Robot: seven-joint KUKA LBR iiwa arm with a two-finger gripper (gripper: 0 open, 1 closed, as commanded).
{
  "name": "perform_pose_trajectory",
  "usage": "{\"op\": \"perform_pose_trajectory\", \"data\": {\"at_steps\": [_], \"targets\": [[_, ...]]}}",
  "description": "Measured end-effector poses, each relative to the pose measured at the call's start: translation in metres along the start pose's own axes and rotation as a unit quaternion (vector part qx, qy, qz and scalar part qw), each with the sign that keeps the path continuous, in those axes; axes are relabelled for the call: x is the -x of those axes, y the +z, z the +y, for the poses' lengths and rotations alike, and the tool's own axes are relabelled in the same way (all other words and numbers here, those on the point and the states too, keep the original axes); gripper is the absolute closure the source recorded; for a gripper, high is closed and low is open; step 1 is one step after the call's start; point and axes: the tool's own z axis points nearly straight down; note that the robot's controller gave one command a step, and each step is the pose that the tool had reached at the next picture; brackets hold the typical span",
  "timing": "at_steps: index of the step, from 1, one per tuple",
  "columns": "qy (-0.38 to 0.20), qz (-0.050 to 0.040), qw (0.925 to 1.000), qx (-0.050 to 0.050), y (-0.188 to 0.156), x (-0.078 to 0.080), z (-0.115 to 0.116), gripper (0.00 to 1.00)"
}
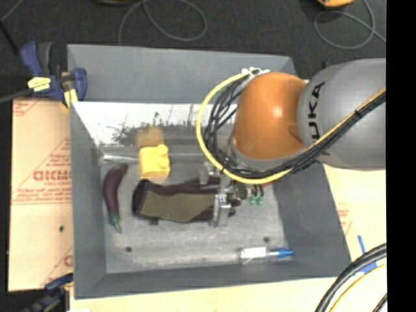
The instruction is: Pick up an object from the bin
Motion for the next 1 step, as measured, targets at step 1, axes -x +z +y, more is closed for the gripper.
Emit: {"op": "perform_pose_trajectory", "data": {"at_steps": [1], "targets": [[0.001, -0.0033, 1.0000, 0.000, -0.0042, 0.0009, -0.0002, 0.00]]}}
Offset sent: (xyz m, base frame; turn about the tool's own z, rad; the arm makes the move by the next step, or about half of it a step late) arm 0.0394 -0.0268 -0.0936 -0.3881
